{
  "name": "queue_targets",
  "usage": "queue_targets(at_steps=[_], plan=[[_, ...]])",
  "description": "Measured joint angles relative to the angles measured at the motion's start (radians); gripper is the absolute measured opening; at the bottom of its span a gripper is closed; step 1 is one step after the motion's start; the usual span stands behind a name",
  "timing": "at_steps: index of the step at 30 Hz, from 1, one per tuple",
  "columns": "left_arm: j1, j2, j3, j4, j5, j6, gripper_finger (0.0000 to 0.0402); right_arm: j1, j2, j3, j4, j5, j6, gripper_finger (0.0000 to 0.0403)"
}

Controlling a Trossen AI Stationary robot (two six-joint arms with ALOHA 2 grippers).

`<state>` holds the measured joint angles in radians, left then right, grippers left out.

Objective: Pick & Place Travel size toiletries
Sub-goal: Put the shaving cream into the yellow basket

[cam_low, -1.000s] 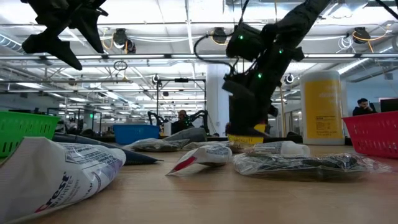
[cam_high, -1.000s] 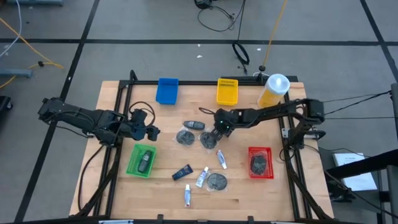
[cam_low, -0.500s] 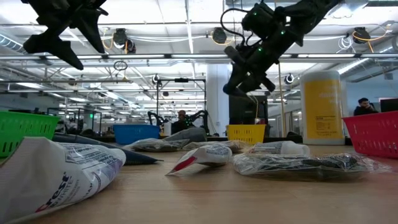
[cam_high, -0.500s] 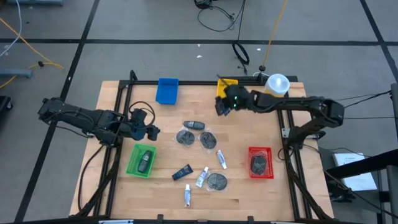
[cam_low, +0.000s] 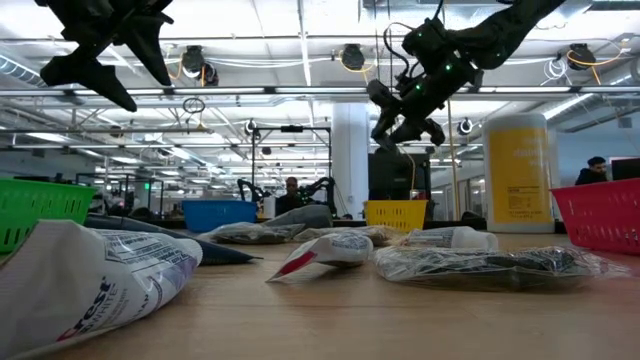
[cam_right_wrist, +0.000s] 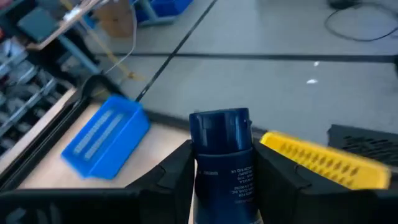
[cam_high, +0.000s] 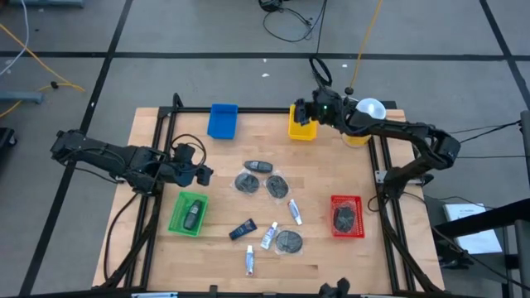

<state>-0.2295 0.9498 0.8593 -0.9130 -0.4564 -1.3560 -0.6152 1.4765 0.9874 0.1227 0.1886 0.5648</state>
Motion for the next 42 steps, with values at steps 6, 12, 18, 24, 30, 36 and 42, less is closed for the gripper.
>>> queue_targets(at_steps=[6, 12, 18, 24, 30, 36, 42], plan=[[0.000, 0.000, 0.000, 0.004, -0.001, -0.001, 0.0285, -0.048, 0.068, 0.000, 0.058, -0.008, 0.040, 0.0127], [0.000, 0.000, 0.000, 0.007, -0.015, -0.002, 0.0285, -0.045, 0.132, -0.001, 0.062, -0.012, 0.051, 0.0127], [0.000, 0.000, 0.000, 0.006, -0.025, -0.002, 0.0285, -0.045, 0.184, -0.001, 0.070, -0.034, 0.069, 0.0127], [0.000, 0.000, 0.000, 0.006, -0.025, -0.002, 0.0285, -0.044, 0.233, 0.000, 0.082, -0.036, 0.074, 0.0127], [0.000, 0.000, 0.000, 0.006, -0.025, -0.001, 0.0285, -0.044, 0.245, 0.000, 0.083, -0.037, 0.029, 0.0127], [0.000, 0.000, 0.000, 0.006, -0.025, -0.001, 0.0285, -0.037, 0.245, 0.000, 0.076, -0.037, -0.007, 0.0130], [0.000, 0.000, 0.000, 0.006, -0.025, -0.001, 0.0285, -0.038, 0.244, 0.000, 0.006, -0.034, -0.007, 0.0155]])
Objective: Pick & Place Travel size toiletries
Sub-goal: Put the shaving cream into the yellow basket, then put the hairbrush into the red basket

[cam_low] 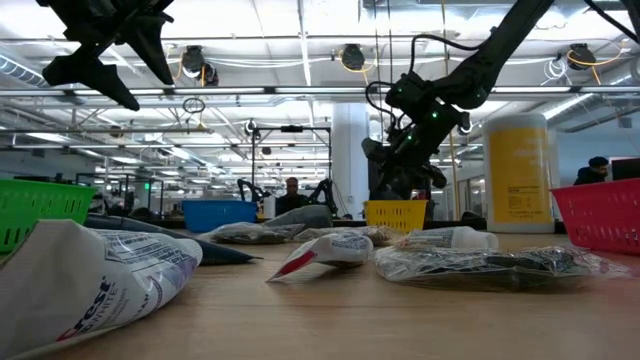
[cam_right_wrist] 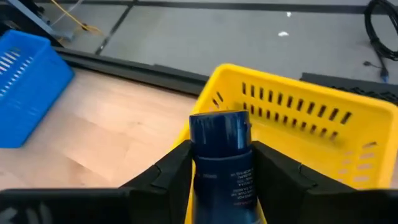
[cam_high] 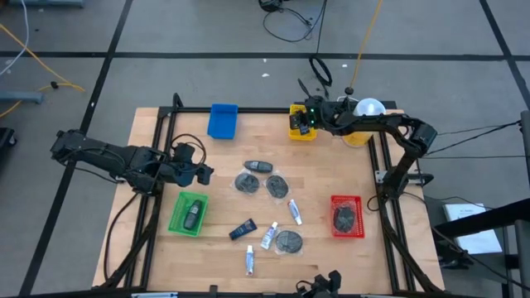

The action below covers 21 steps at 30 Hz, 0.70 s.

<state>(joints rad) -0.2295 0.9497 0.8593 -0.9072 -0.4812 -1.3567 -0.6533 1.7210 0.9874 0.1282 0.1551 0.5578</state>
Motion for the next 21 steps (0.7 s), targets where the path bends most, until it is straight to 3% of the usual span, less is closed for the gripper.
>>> queue_targets(at_steps=[9, 15, 21], plan=[[0.000, 0.000, 0.000, 0.000, 0.007, 0.016, 0.0285, 0.000, -0.011, 0.000, 0.008, 0.000, 0.006, 0.0193], [0.000, 0.000, 0.000, 0.001, 0.009, 0.036, 0.0285, 0.000, -0.082, 0.000, 0.013, 0.000, -0.032, 0.0186], [0.000, 0.000, 0.000, 0.077, 0.008, 0.087, 0.0285, 0.043, -0.210, 0.000, -0.102, 0.002, -0.124, 0.0168]])
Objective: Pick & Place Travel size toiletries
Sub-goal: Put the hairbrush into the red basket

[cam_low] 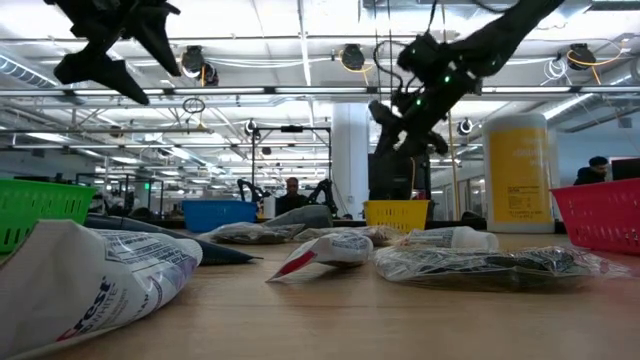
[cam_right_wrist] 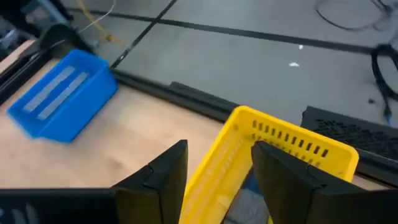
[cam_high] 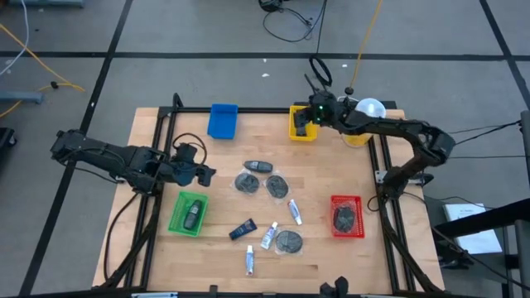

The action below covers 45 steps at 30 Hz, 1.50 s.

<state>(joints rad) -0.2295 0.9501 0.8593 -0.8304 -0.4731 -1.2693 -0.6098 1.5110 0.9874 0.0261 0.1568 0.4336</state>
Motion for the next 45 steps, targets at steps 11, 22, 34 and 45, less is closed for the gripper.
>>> queue_targets(at_steps=[11, 22, 34, 45], plan=[[0.019, 0.182, 0.000, 0.184, 0.056, 0.176, 0.0285, 0.173, -0.174, 0.000, -0.304, 0.102, -0.110, 0.0145], [0.091, 0.370, 0.000, 0.301, 0.299, 0.461, 0.0285, 0.237, -0.292, 0.000, -0.466, 0.105, -0.093, 0.0141], [0.189, 0.518, 0.000, 0.250, 0.375, 0.810, 0.0285, 0.245, -0.321, 0.000, -0.469, 0.103, -0.055, 0.0140], [0.249, 0.635, 0.000, 0.299, 0.383, 1.006, 0.0285, 0.245, -0.321, 0.000, -0.465, 0.102, -0.053, 0.0139]])
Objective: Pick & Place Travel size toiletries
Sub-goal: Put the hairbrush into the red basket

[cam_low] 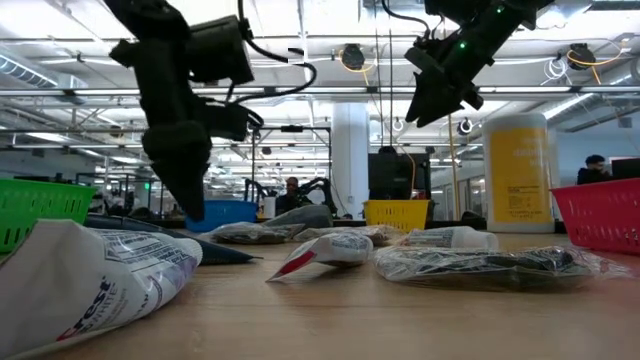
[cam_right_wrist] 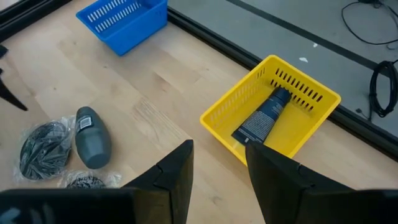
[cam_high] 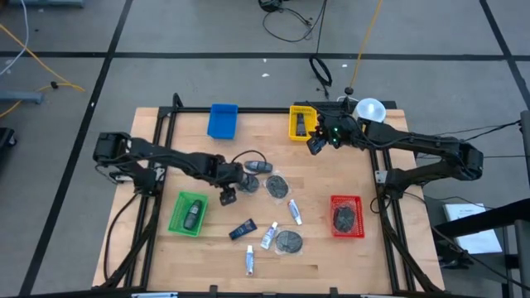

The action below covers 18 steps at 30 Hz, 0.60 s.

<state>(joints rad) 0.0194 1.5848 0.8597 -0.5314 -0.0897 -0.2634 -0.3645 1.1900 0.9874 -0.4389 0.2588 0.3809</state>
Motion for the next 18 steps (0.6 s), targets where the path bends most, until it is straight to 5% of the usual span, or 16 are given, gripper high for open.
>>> queue_targets(at_steps=[18], plan=[[0.055, 0.081, 0.000, 0.055, 0.071, 0.089, 0.0285, 0.000, 0.000, 0.000, 0.000, -0.002, 0.001, 0.0139]])
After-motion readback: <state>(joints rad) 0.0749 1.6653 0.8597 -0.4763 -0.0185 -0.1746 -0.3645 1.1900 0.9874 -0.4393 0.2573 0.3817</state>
